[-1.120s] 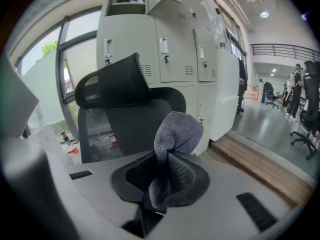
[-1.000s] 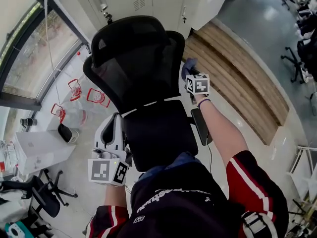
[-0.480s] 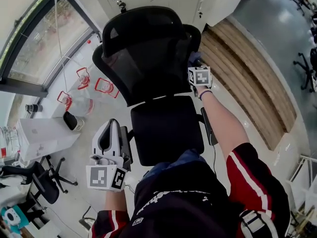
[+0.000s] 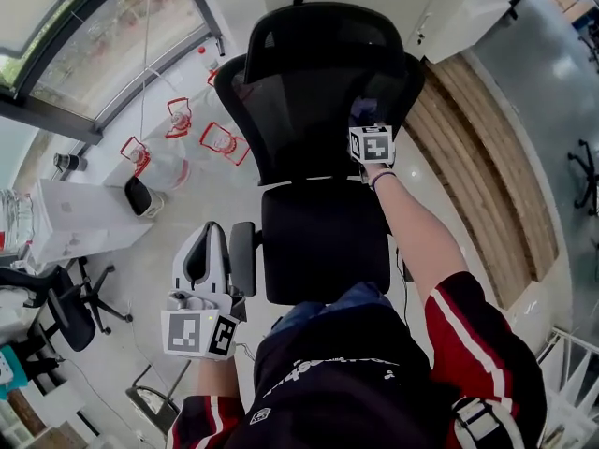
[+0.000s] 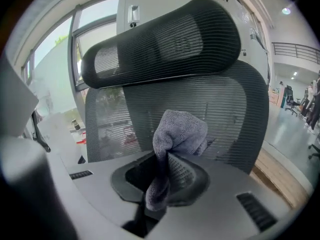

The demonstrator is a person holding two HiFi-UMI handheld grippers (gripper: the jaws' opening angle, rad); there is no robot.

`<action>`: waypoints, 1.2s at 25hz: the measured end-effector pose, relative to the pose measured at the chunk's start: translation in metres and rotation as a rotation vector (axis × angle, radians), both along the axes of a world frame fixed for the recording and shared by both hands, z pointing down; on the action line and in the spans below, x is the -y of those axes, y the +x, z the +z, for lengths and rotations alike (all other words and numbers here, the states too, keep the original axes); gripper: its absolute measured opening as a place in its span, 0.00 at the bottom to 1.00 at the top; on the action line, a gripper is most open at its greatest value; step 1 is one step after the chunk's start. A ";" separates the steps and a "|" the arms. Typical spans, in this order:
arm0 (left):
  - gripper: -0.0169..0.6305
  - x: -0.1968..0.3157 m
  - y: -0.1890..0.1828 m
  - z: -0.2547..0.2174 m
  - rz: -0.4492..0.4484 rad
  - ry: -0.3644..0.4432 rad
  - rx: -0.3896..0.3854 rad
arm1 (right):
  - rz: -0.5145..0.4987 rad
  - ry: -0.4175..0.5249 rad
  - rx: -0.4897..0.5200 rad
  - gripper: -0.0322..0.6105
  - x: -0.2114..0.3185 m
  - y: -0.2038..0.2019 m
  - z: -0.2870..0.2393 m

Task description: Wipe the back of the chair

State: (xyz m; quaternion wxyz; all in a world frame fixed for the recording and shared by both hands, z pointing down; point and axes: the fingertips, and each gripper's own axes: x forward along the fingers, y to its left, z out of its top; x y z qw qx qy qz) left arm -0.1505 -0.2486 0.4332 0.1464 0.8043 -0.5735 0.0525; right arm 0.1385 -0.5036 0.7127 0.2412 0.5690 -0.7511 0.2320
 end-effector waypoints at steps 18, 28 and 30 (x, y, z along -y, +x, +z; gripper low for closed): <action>0.06 -0.026 -0.099 0.025 -0.183 -0.051 -0.021 | -0.215 0.023 0.071 0.15 0.008 -0.187 0.009; 0.06 -0.040 -0.126 0.030 -0.249 -0.068 -0.013 | -0.317 0.014 0.122 0.15 0.003 -0.264 0.012; 0.06 -0.045 -0.132 0.031 -0.265 -0.072 -0.010 | -0.339 0.009 0.131 0.15 0.002 -0.279 0.013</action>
